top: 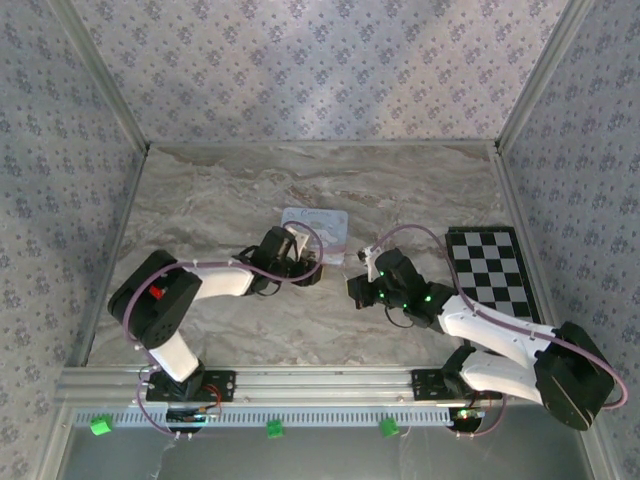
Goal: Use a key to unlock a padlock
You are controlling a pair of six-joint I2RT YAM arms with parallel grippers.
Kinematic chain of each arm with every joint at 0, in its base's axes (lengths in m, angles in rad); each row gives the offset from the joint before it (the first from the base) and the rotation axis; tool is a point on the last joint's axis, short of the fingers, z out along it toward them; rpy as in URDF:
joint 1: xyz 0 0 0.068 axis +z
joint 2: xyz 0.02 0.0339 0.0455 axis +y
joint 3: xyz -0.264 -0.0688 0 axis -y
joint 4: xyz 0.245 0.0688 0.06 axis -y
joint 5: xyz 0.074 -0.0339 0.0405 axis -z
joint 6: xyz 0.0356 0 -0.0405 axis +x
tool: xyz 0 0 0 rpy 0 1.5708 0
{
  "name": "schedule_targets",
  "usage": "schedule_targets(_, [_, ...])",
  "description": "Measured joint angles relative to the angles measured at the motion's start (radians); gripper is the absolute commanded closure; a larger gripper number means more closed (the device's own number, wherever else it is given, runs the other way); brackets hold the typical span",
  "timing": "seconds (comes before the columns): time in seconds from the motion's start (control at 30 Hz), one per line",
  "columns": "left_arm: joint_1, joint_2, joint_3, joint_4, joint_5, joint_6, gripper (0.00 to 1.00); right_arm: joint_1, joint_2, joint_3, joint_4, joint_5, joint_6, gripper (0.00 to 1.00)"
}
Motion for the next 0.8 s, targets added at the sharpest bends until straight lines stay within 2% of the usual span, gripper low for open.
schedule_targets(0.27, [0.0,0.043,0.005,0.046,-0.003,-0.048,0.45,0.001,0.0,0.0,0.0,0.0,0.004,1.0])
schedule_targets(0.67, [0.005,0.075,0.004,0.118,-0.018,-0.159,0.59,0.015,-0.025,0.0,0.0,0.0,0.013,1.0])
schedule_targets(0.8, [0.005,0.079,0.004,0.129,-0.015,-0.172,0.61,0.017,-0.026,0.0,0.0,0.0,0.022,1.0])
